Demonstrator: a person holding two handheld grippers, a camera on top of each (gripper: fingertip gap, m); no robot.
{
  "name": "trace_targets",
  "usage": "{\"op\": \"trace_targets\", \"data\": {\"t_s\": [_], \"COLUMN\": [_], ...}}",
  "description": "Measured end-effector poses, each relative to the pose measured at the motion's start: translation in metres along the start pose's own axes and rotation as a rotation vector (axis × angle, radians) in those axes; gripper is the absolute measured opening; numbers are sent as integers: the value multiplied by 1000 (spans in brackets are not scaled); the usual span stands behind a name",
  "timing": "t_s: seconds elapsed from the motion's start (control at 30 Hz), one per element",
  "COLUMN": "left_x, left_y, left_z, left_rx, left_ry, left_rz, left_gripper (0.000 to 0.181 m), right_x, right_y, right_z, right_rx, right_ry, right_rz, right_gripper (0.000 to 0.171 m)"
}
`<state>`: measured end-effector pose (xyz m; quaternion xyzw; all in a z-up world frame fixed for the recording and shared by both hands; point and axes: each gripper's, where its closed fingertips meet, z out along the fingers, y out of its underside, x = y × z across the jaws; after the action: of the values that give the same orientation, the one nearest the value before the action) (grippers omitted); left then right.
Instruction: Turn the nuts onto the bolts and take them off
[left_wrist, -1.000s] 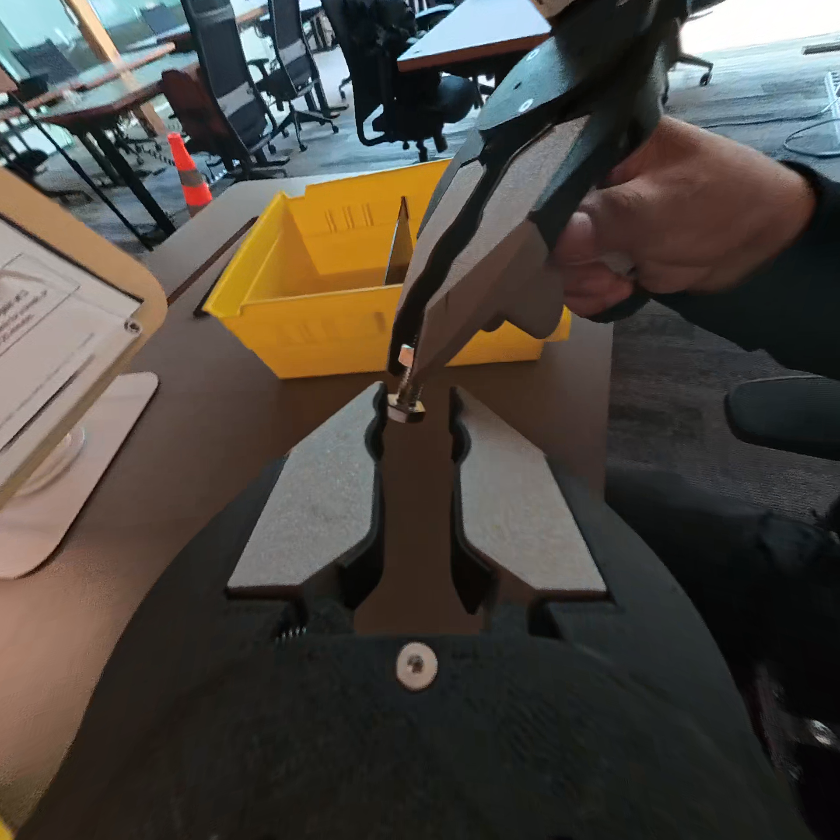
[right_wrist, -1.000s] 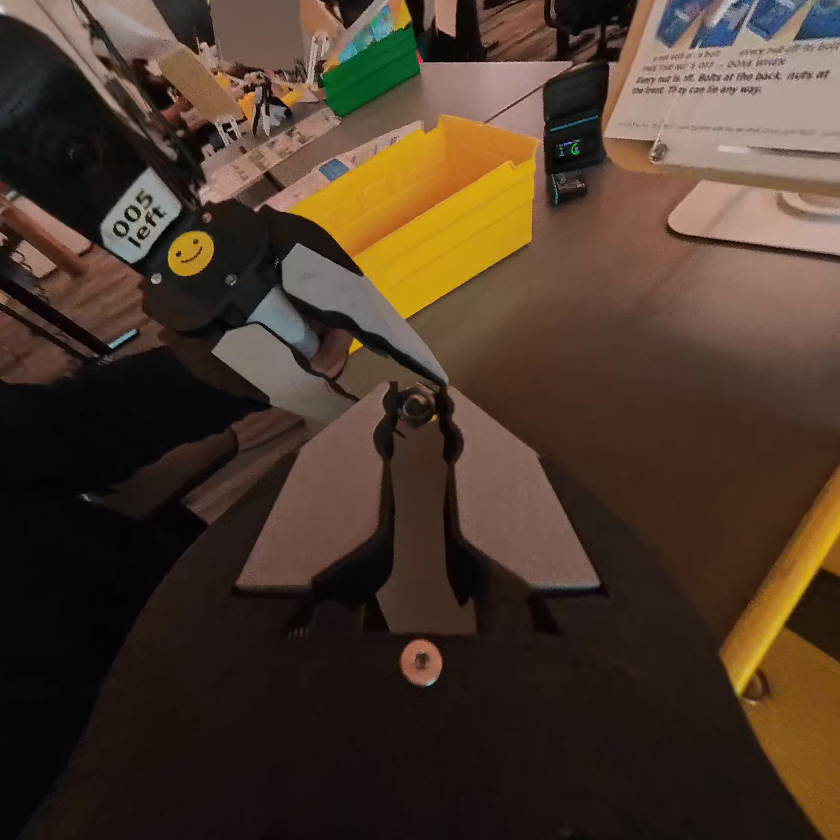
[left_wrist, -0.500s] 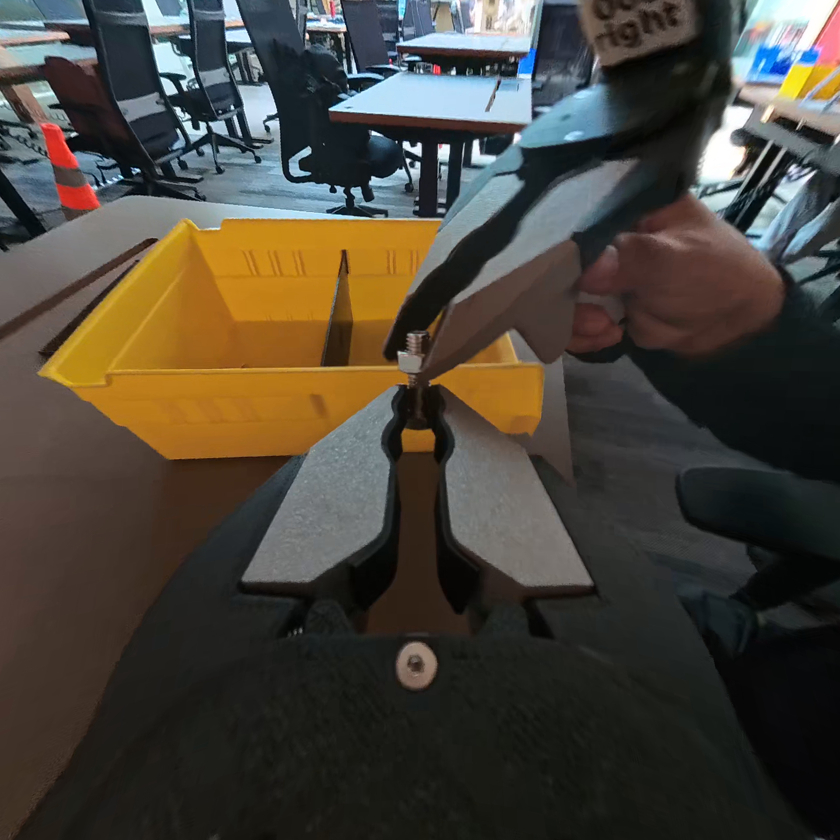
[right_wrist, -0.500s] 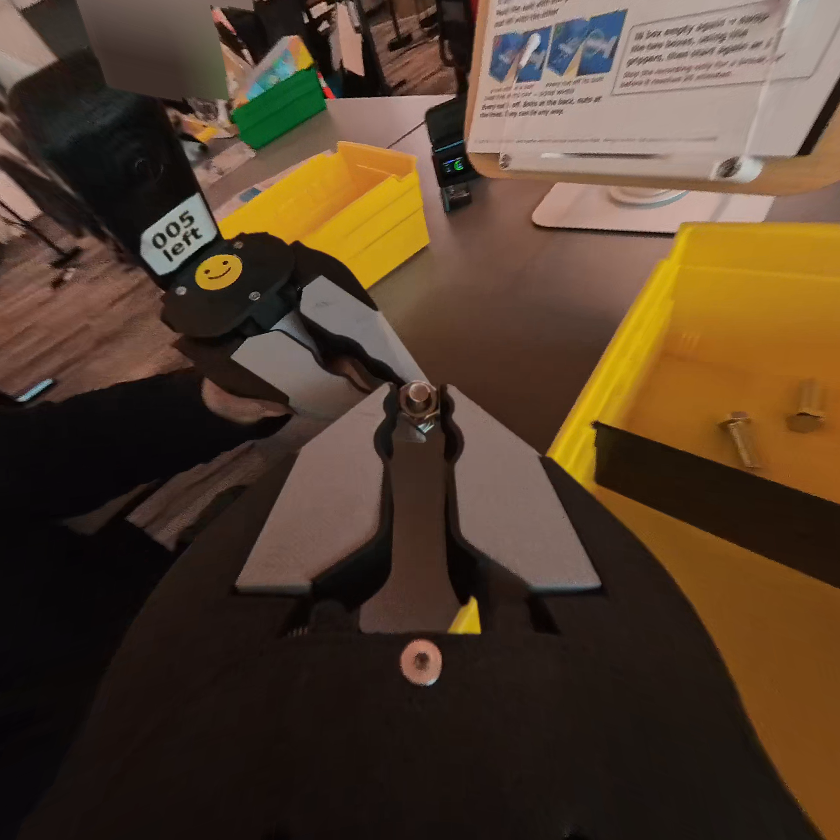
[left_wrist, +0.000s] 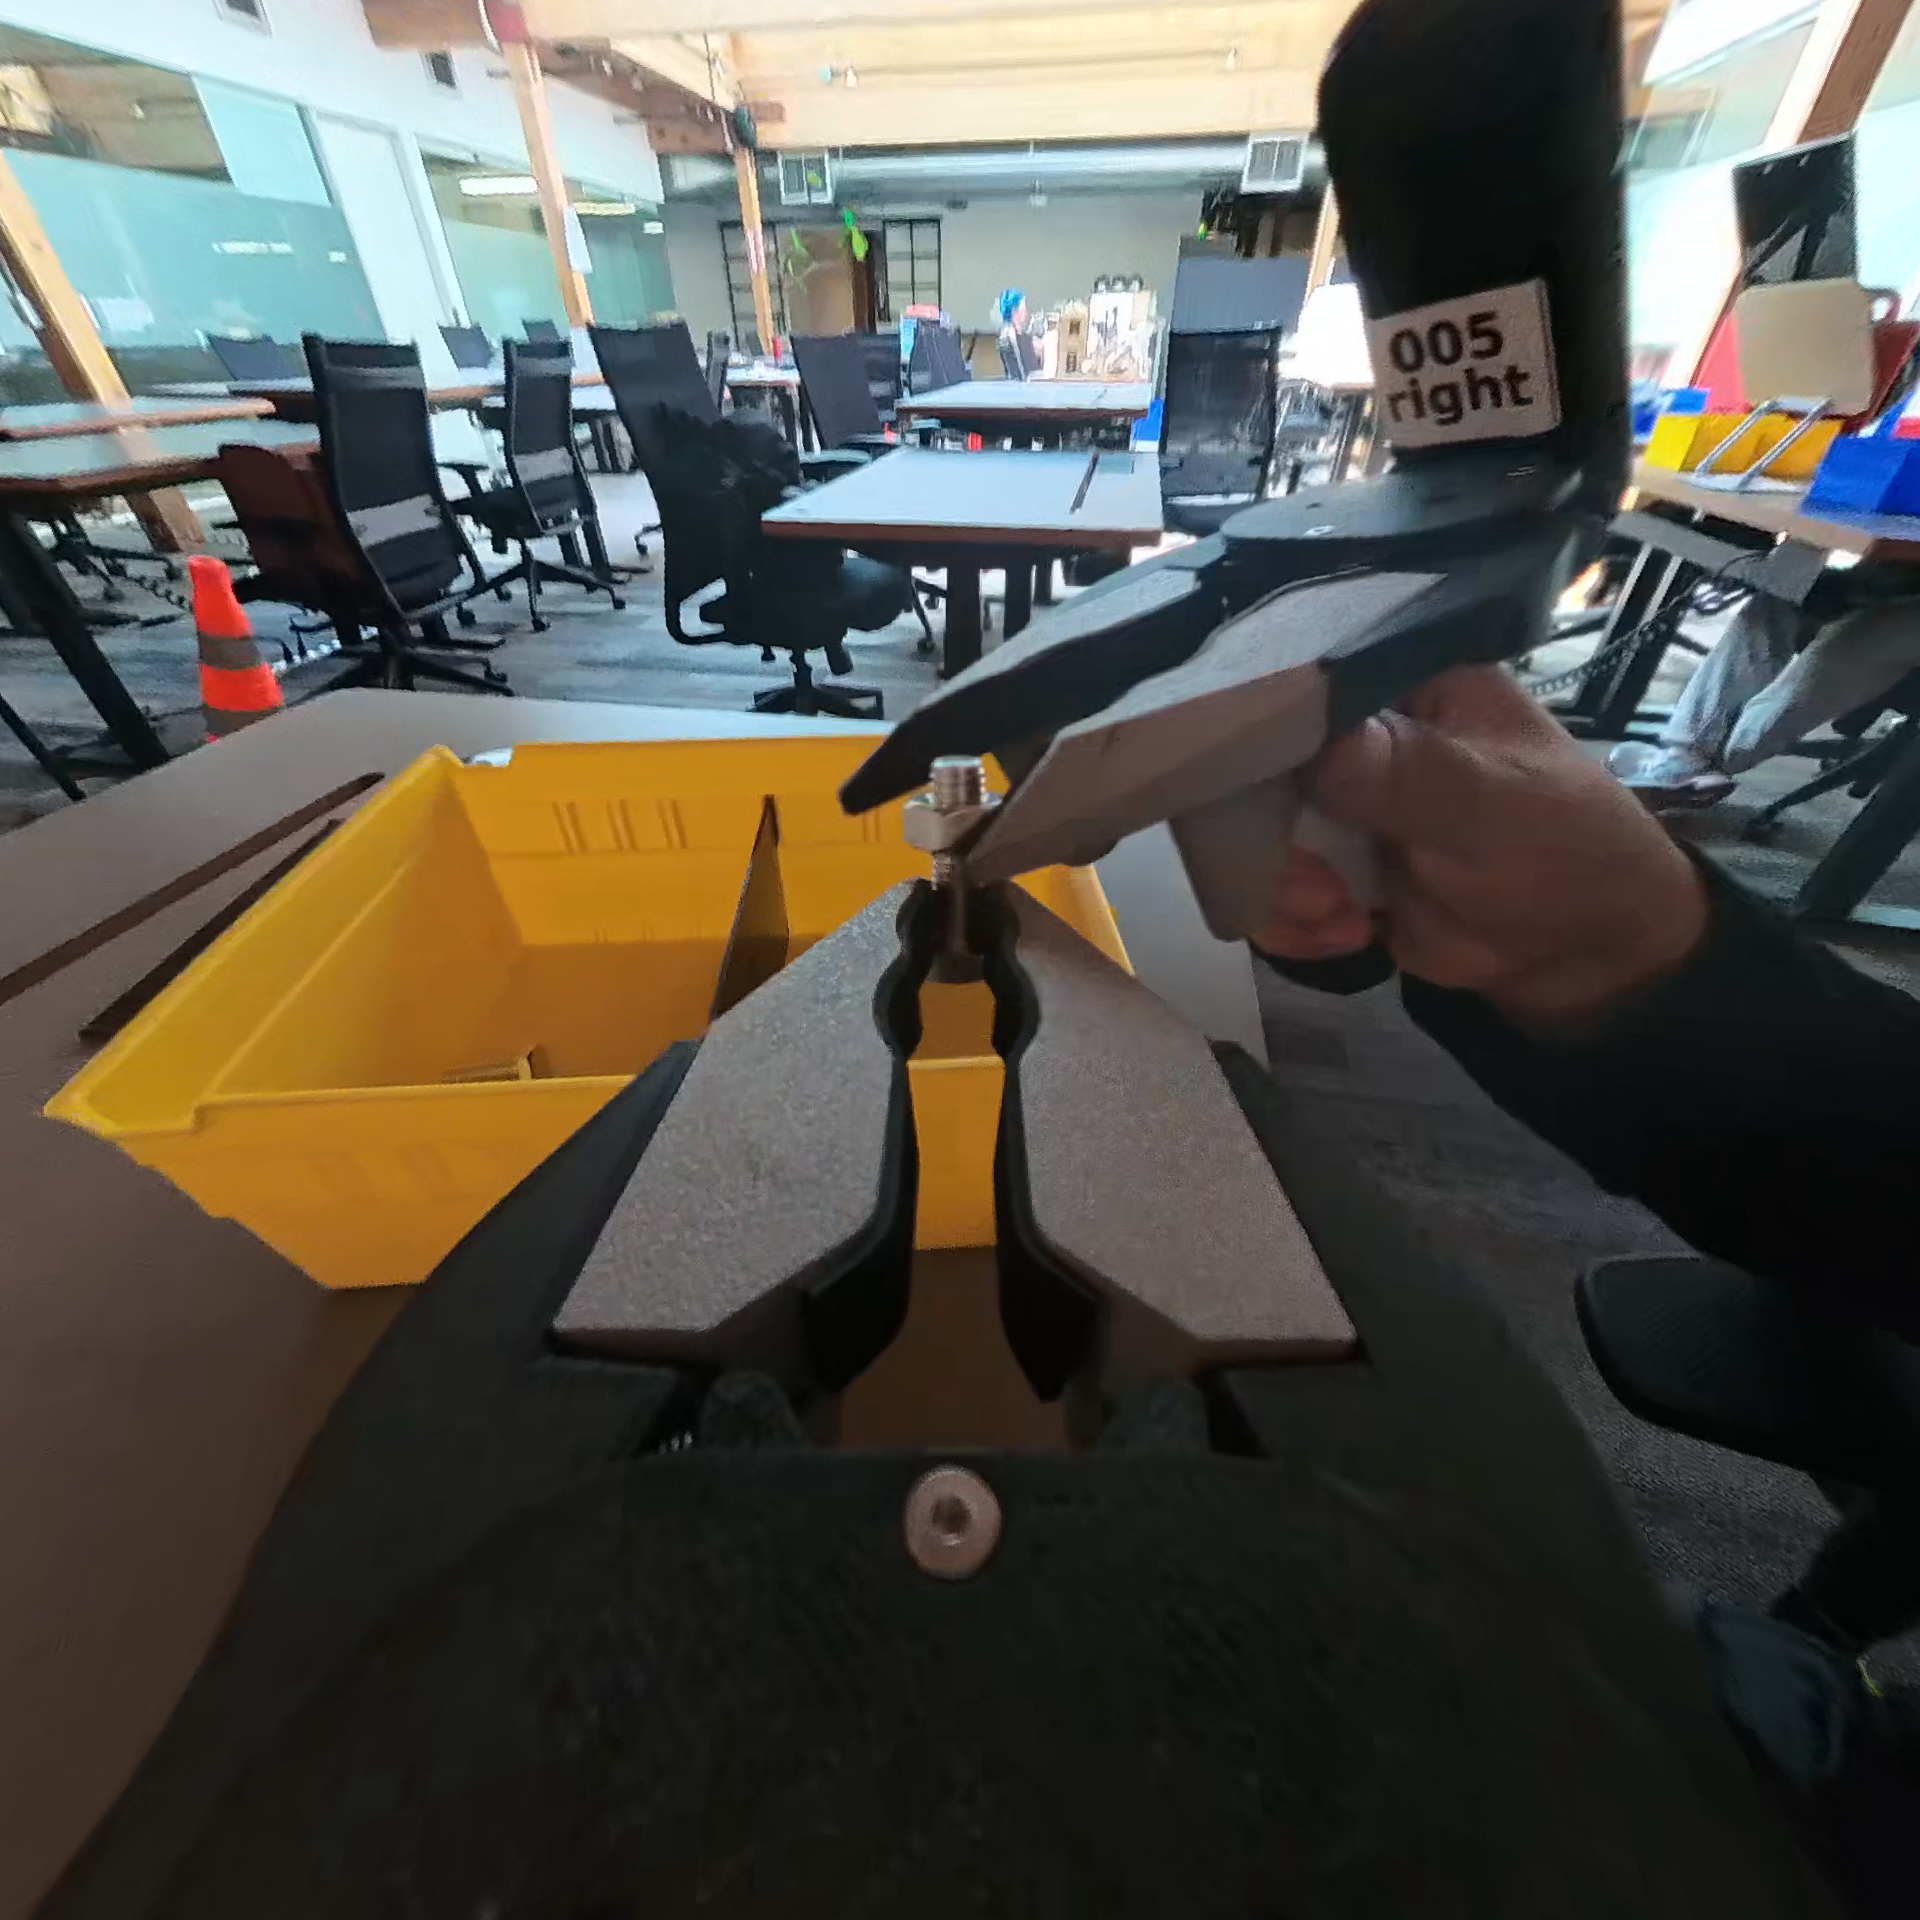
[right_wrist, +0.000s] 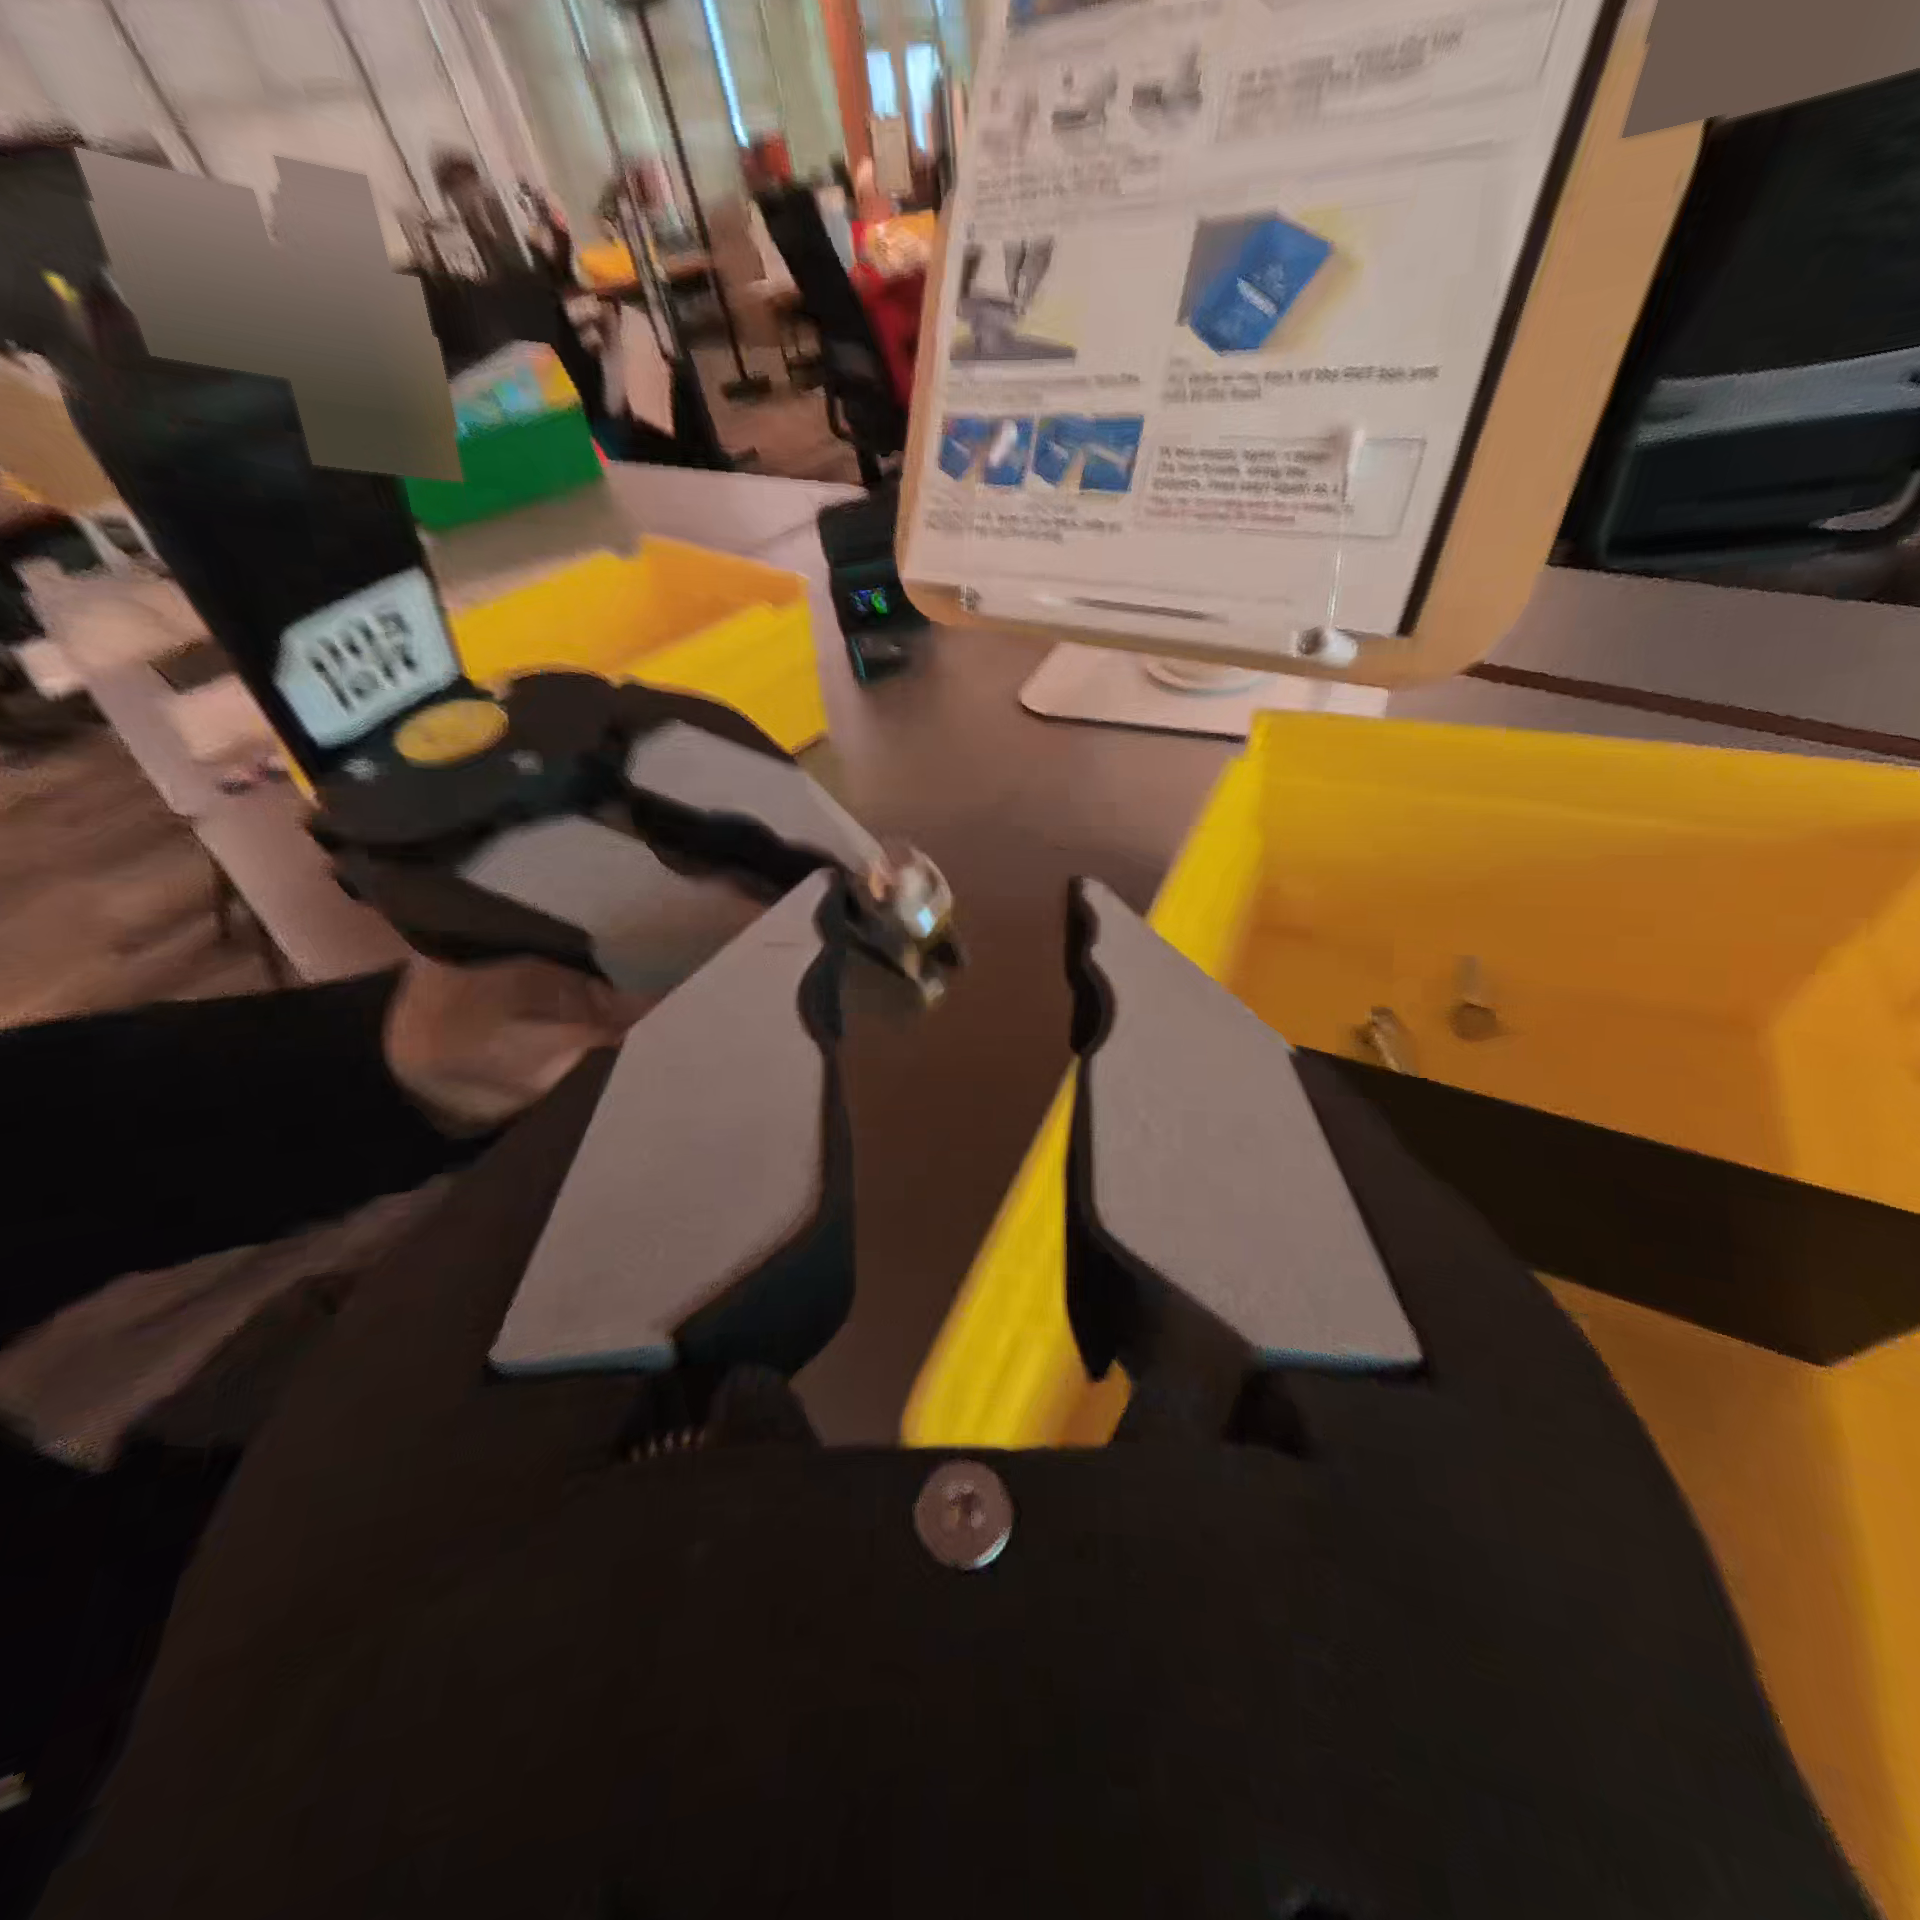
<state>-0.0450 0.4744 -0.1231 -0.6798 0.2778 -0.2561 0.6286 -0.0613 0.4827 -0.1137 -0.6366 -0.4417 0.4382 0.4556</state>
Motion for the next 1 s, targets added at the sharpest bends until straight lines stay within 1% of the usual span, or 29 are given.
{"op": "trace_targets", "data": {"t_s": [0.03,0.07,0.1,0.13,0.17,0.2,0.23,0.27,0.33,0.37,0.4,0.43,0.47,0.5,0.57,0.6,0.63,0.7,0.73,0.77,0.8,0.83,0.87,0.9,0.97,1.0], "left_x": [-5,-5,-7,-7,-6,-4,-1,2,4,1,-6,-10,-10,-9,-7,-4,-3,-2,-4,-8,-12,-13,-15,-17,-17,-18], "left_y": [0,-2,-3,-3,-2,0,2,2,0,-2,1,2,2,2,4,3,3,2,4,7,10,10,10,11,12,12], "left_z": [0,-2,-3,-4,-2,1,3,5,5,3,2,1,0,0,5,8,11,13,15,17,18,18,18,19,20,21], "left_rx": [4,26,39,46,36,31,27,23,29,34,18,21,31,29,18,23,20,21,9,-3,-5,3,3,-2,-6,-5], "left_ry": [-21,-9,-12,-7,-1,1,9,14,6,-9,-38,-38,-23,-22,-26,-16,-16,-20,-31,-42,-52,-40,-41,-53,-57,-64], "left_rz": [-1,-4,-25,-29,-27,-20,-15,-9,9,6,8,8,-20,-20,5,3,9,17,17,14,8,-9,-20,-8,0,0], "left_gripper": [6,6,6,6,6,6,6,6,7,6,6,6,6,6,6,6,6,6,6,6,6,6,6,6,6,6], "right_x": [9,24,41,47,32,11,-8,-18,-14,-5,7,22,42,49,13,-3,-10,3,13,18,25,38,48,51,36,30], "right_y": [4,10,14,13,7,-7,-19,-25,-17,-8,0,5,8,6,-9,-15,-16,-8,-3,1,8,13,15,15,8,4], "right_z": [-5,-13,-21,-26,-25,-23,-21,-17,-4,-2,-4,-11,-20,-26,-21,-16,-9,2,2,-1,-7,-13,-19,-22,-22,-20], "right_rx": [6,-5,-3,7,29,85,136,147,75,29,0,-12,-5,22,83,99,89,24,4,-2,-13,-11,8,25,61,75], "right_ry": [24,83,171,198,112,-4,-90,-126,-74,-26,18,79,180,216,10,-59,-73,24,50,26,11,45,88,91,1,-20], "right_rz": [31,60,46,39,46,57,57,49,9,-8,-3,16,6,3,30,25,3,-41,-36,9,62,79,68,71,83,77], "right_gripper": [47,23,20,16,20,29,33,34,34,30,44,30,23,16,31,36,39,34,36,43,39,15,14,23,33,35]}}
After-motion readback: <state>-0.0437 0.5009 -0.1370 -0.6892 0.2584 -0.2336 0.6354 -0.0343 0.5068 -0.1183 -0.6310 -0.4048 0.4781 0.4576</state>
